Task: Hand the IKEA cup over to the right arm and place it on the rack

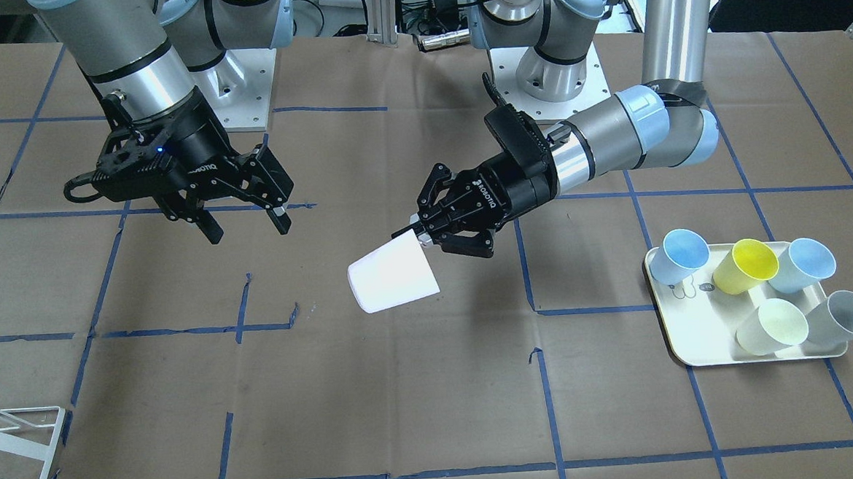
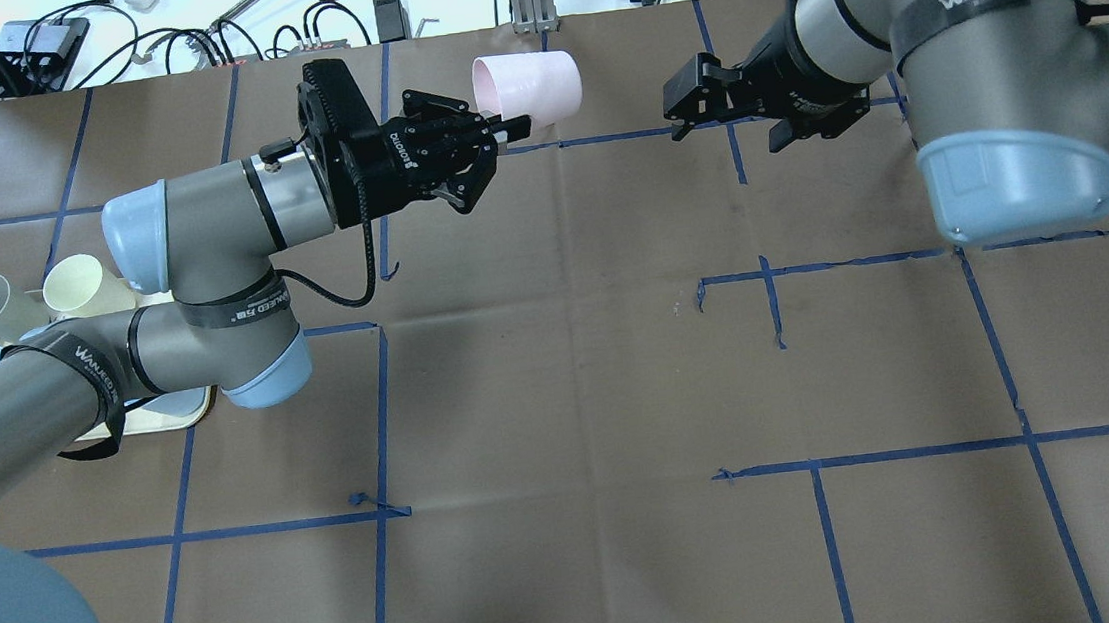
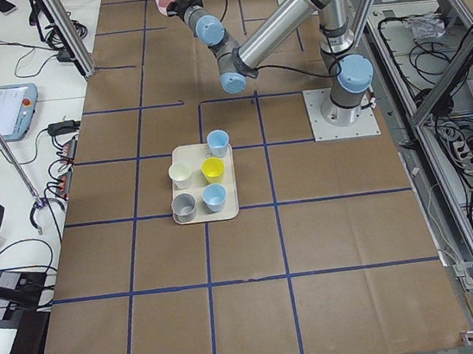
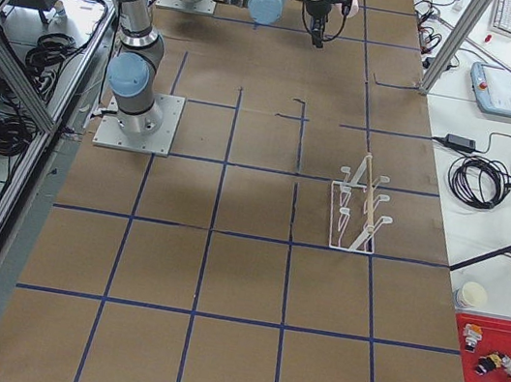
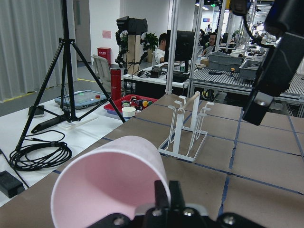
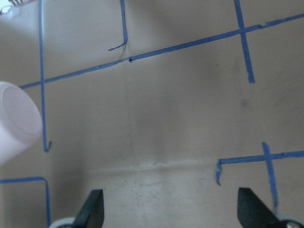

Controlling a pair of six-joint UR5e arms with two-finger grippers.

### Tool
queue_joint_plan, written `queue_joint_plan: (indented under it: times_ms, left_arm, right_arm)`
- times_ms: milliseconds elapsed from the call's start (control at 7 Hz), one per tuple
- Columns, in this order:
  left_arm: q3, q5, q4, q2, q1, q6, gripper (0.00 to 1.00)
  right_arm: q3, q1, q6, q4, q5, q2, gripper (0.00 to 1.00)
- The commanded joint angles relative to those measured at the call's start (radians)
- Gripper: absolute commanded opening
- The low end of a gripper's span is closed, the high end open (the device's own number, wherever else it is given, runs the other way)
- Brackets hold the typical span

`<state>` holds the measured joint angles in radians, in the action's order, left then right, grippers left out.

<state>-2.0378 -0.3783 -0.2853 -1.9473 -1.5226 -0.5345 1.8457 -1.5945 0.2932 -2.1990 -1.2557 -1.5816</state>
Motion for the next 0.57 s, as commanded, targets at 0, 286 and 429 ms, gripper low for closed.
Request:
queue_joint_plan:
  times_ms: [0,286,429]
  left_arm:
    - [-0.036,0.021,-0.040,-0.018,0.004,0.014,0.00]
    - [-0.039,0.022,-0.102,-0.019,0.004,0.119,0.00]
    - [-0.039,0.021,-0.189,-0.022,0.004,0.240,0.00]
  right_arm:
    - [0.069,0.005,0.342,-0.155,0.164,-0.006,1.00]
    - [0.095,0.005,0.539,-0.249,0.269,-0.012,0.99]
    - [0.146,0.004,0.648,-0.438,0.351,-0.006,0.99]
